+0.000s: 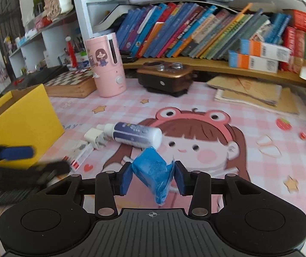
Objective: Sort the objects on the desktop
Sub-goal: 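Grasp the white card box with the left tool while the right tool grasps the blue cloth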
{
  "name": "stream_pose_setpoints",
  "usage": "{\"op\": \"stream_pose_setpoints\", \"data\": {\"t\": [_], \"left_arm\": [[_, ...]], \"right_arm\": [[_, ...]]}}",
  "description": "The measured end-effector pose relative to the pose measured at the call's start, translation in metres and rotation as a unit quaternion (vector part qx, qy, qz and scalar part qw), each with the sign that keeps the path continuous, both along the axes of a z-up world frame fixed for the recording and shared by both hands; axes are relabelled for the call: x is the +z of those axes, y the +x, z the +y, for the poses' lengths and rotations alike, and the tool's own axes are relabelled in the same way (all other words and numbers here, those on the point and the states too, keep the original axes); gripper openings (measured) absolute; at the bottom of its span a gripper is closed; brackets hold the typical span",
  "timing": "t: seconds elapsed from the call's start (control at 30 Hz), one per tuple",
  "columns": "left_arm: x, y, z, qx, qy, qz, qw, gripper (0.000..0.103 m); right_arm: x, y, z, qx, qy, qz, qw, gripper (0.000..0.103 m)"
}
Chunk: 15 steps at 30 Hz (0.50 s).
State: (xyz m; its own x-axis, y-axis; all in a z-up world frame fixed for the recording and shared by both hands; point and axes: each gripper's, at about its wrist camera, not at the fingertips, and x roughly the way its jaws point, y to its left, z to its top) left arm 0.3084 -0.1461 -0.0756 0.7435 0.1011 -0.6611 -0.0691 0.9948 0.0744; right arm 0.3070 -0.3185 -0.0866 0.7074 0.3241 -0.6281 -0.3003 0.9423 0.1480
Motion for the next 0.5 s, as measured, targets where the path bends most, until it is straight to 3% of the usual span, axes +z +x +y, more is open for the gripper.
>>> {"op": "stream_pose_setpoints", "data": {"t": [0.37,0.4,0.43,0.5], "left_arm": [[-0.031,0.034,0.017,-0.001,-0.016,0.030,0.9994,0.047],[-0.032,0.035,0.019,0.000,-0.024,0.030,0.9993,0.042],[-0.031,0.035,0.021,0.000,-0.033,0.031,0.9990,0.030],[-0.029,0.034,0.022,0.001,-0.041,0.034,0.9986,0.028]], "right_arm": [[0.018,-0.035,-0.011,0.008,0.028,0.003,1.000,0.041],[0.019,-0.036,-0.011,0.006,0.027,0.004,1.000,0.041],[0.020,-0.037,-0.012,0.006,0.027,0.005,1.000,0.041],[0.021,-0.038,-0.011,0.005,0.024,0.005,1.000,0.041]]}}
